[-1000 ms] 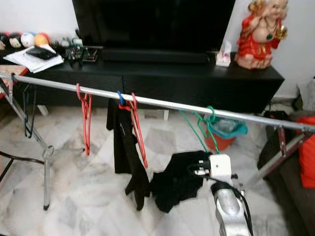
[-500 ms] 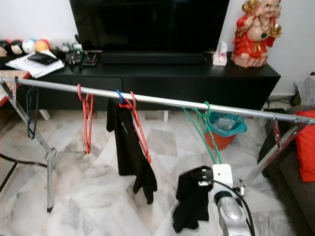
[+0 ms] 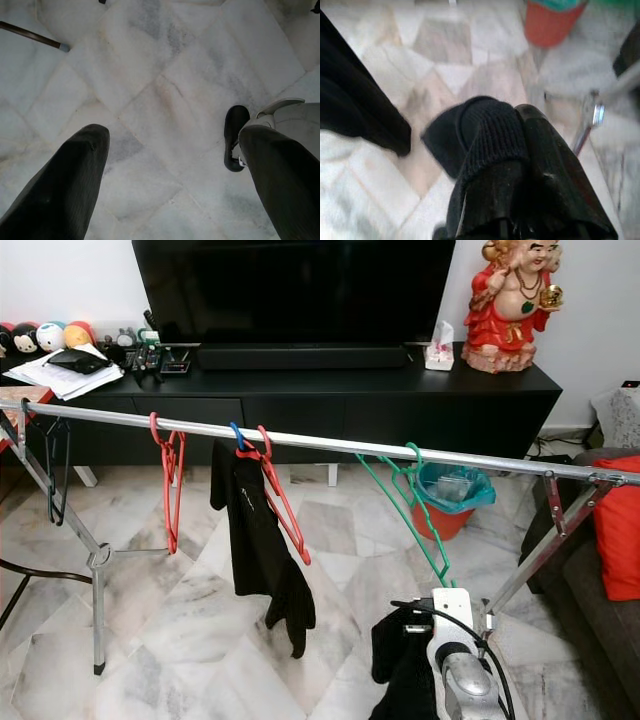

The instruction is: Hang hanger

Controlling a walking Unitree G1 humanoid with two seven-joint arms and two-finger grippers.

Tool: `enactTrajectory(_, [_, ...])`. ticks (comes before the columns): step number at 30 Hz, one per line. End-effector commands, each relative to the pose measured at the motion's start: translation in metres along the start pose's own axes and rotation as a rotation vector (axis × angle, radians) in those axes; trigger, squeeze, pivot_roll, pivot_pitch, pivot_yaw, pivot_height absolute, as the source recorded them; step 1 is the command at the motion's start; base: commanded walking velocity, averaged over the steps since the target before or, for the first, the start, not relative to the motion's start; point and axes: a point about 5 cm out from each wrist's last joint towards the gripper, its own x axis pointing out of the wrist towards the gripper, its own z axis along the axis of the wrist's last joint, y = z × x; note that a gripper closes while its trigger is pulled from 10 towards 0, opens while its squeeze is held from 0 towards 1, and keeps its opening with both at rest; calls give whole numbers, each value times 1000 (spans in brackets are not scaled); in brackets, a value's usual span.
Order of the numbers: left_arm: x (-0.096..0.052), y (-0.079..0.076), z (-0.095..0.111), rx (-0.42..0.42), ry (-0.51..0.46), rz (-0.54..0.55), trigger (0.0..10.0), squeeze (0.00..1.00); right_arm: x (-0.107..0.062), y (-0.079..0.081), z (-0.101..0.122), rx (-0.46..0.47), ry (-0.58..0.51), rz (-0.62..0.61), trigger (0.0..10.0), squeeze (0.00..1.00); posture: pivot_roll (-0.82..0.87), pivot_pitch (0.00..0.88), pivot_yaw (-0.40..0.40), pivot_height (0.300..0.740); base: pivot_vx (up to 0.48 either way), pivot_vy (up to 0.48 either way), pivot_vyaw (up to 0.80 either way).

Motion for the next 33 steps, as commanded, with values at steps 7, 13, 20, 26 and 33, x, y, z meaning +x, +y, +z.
enactTrajectory(7, [-1,0,-3,8,13,-5,10000,0,-11,12,-38,15,180,23,10000,0,-26,0,6,740,0,0,0])
enactTrajectory(13, [-1,0,-3,11,14,-7,10000,0,-18,10,-55,3,258,7,10000,0,-26,0,8,740,0,0,208])
enactTrajectory(20, [0,0,-2,14,16,-11,10000,0,-23,11,-65,11,307,17,10000,0,-29,0,13,740,0,0,571])
enactTrajectory(26, [0,0,-2,18,16,-15,10000,0,-24,10,-67,9,318,10,10000,0,-28,0,17,740,0,0,0])
enactTrajectory(33, [0,0,0,18,13,-16,10000,0,-23,10,-65,17,304,-3,10000,0,-22,0,14,740,0,0,0])
